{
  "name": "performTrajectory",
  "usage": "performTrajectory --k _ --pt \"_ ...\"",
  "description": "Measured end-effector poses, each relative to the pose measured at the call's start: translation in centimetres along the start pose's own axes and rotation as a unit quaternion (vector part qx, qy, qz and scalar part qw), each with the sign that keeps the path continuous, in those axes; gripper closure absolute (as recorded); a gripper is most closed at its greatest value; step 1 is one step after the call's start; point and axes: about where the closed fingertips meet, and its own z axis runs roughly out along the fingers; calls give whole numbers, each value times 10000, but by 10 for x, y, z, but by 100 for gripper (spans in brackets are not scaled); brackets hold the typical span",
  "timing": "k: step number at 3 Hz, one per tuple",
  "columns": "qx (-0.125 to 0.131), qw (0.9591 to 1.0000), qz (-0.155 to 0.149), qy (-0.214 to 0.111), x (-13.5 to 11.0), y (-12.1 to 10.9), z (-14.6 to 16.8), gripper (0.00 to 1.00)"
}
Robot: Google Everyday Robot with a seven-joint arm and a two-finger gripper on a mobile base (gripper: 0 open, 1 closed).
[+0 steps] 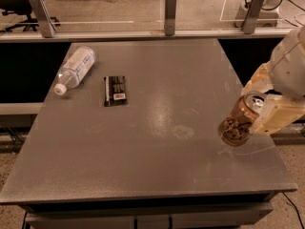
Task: Pick orange can
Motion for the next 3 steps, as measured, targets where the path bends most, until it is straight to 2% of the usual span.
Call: performTrajectory --k 1,2,3 --pt "434 9978 27 -501 -10 -11 -41 100" --pt "814 9904 -67 -1118 -31 -19 -62 100" --pt "844 9886 -90 -1247 -40 -18 -67 100"
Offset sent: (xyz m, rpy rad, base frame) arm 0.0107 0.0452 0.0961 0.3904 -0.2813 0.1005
